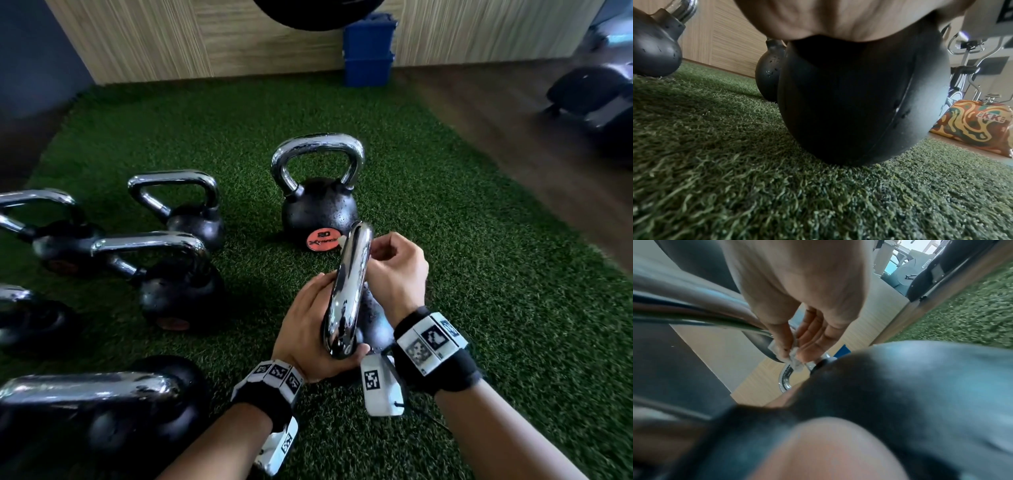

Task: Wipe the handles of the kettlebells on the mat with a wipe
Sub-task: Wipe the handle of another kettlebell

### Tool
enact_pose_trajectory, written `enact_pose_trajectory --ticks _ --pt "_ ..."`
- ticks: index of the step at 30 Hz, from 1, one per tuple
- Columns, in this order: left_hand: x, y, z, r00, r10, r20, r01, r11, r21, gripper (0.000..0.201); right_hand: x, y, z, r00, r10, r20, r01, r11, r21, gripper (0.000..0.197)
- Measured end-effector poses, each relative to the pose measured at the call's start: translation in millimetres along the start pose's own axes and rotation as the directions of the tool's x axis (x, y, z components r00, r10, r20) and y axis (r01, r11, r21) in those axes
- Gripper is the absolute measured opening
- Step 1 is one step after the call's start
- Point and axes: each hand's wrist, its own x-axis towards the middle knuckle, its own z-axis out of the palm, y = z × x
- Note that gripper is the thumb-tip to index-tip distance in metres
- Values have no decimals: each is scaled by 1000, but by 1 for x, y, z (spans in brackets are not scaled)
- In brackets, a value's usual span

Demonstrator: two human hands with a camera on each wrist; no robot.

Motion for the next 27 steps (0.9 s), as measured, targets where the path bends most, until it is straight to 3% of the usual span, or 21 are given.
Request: enact_pose_trajectory --ticks 4,9,12,14,17,18,19,21,23,25,27 --pt "0 0 -1 997 -61 39 62 998 -19 103 0 -6 2 998 52 -26 -54 995 -86 21" --pt "3 6 -7 984 -144 103 151 987 -64 108 -2 -7 0 987 144 75 -126 970 -209 18" --pt "7 12 -19 968 -120 221 124 992 -5 114 -2 -13 -9 969 168 182 -111 951 -288 13" --pt "15 18 -34 918 -140 371 127 990 59 123 0 -17 -23 954 99 283 -2 945 -326 15" --pt "31 26 -65 756 -264 599 233 964 131 138 11 -28 -49 930 -129 343 263 886 -382 17" --pt "34 29 -74 733 -278 621 270 957 109 140 16 -35 -56 904 -203 376 346 864 -366 24" --pt "38 36 -83 748 -274 605 306 951 52 140 21 -43 -61 859 -264 439 431 836 -339 38" --pt "44 54 -91 828 -250 502 321 945 -59 136 29 -60 -65 723 -314 615 598 729 -332 62" --pt "51 72 -86 897 -209 390 247 968 -50 124 34 -76 -60 603 -306 737 731 582 -357 56" --pt "55 83 -75 944 -174 279 165 985 55 103 32 -88 -59 534 -266 803 780 522 -345 52" --pt "57 89 -70 949 -208 236 183 975 126 94 29 -90 -60 520 -282 806 784 533 -319 69"
